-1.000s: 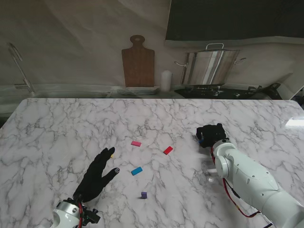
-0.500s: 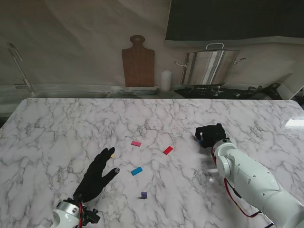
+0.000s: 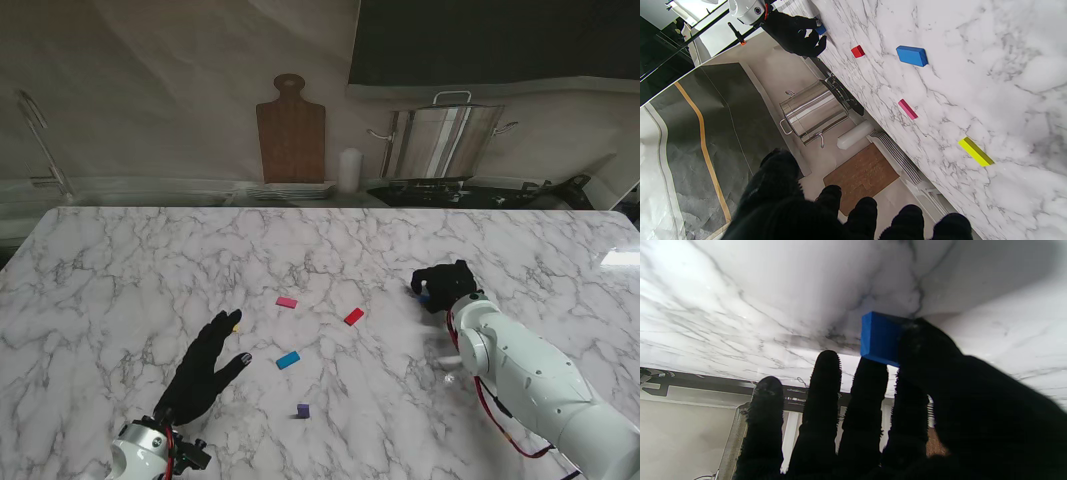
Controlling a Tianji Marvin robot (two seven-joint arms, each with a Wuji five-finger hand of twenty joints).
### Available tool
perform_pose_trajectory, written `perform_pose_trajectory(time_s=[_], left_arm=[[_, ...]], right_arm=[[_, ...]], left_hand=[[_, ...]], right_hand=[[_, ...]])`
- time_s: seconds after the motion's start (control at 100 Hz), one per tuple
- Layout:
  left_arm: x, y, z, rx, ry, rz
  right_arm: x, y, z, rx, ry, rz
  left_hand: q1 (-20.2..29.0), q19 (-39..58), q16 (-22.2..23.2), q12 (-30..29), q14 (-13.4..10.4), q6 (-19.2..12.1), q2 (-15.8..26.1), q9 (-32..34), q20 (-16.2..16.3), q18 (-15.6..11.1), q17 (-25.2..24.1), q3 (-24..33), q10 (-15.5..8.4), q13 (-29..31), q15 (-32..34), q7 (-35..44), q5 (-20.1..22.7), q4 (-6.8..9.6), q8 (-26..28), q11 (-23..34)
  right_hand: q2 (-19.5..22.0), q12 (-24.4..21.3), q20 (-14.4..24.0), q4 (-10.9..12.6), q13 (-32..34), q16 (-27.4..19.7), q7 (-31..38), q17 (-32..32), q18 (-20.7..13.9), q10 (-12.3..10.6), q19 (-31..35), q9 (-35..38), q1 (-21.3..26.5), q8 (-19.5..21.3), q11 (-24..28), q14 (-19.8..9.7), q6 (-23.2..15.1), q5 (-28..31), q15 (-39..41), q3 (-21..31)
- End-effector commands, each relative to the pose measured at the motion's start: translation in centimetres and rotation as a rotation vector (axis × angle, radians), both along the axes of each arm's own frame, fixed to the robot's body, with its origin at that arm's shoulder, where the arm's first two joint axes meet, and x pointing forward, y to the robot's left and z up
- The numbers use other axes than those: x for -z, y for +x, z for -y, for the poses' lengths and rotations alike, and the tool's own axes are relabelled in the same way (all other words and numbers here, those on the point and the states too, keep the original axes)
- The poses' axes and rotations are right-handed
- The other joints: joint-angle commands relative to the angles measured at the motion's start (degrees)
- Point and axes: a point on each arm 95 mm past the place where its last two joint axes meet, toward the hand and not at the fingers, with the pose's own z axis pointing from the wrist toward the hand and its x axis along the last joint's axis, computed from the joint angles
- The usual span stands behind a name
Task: Arrange dominoes in a row
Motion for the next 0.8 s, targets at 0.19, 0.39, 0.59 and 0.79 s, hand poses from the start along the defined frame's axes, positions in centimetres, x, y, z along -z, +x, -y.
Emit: perform_pose_trajectory(time_s=[0.19, 0.39, 0.59, 0.79], left_arm=[[0.28, -0.16, 0.12, 0.011, 0.003, -0.014], [0.29, -0.14, 0.11, 0.012, 0.003, -0.014], [0.29, -0.14, 0.11, 0.012, 0.004, -0.014], [0.31, -0.14, 0.09, 0.013, 0.004, -0.014]], right_arm=[[0.93, -0.63, 0.54, 0.008, -0.02, -0.021], [0.88, -0.56, 0.57, 0.01, -0.021, -0.013], [0.87, -0.47, 0.58, 0.008, -0.02, -0.008], [0.84, -0.45, 0.6, 0.006, -0.023, -0.006]], left_hand=[[1.2, -0.6, -0.6, -0.5, -0.4, -0.1, 0.1, -1.2, 0.4, -0.4, 0.2, -0.1, -0.8, -1.5, -0.4, -0.9, -1.5, -0.01, -0.8, -0.2], [1.1, -0.6, -0.6, -0.5, -0.4, -0.1, 0.1, -1.2, 0.4, -0.4, 0.2, -0.1, -0.9, -1.5, -0.4, -0.9, -1.5, -0.02, -0.8, -0.3], [1.1, -0.6, -0.6, -0.5, -0.4, -0.1, 0.1, -1.2, 0.4, -0.4, 0.2, -0.1, -0.9, -1.5, -0.4, -0.8, -1.5, -0.03, -0.8, -0.2], [1.1, -0.6, -0.6, -0.5, -0.4, 0.0, 0.1, -1.2, 0.4, -0.4, 0.2, -0.1, -0.9, -1.5, -0.4, -0.8, -1.5, -0.03, -0.8, -0.3]], right_hand=[[-0.6, 1.1, -0.3, -0.3, -1.2, 1.0, 3.1, -1.8, 1.8, 0.9, -1.0, -1.1, 1.8, -6.3, 0.9, 0.1, -2.0, 3.8, 1.7, -2.9], [0.7, 1.2, 0.1, -0.3, -1.6, 1.1, 6.2, -2.1, 1.8, 1.6, -1.1, -1.5, 1.3, -9.0, 0.1, 0.1, -4.8, 6.5, 1.9, -3.8], [1.4, 1.3, 0.2, -0.4, -2.0, 1.2, 7.2, -2.4, 1.9, 2.1, -1.2, -2.2, 0.7, -9.0, 0.1, 0.0, -6.1, 10.2, 2.2, -4.4], [2.5, 0.8, 0.4, -0.4, -1.8, 1.3, 7.0, -2.4, 1.9, 2.3, -1.1, -2.1, 0.1, -11.6, 0.3, -0.1, -4.3, 13.5, 2.6, -4.9]])
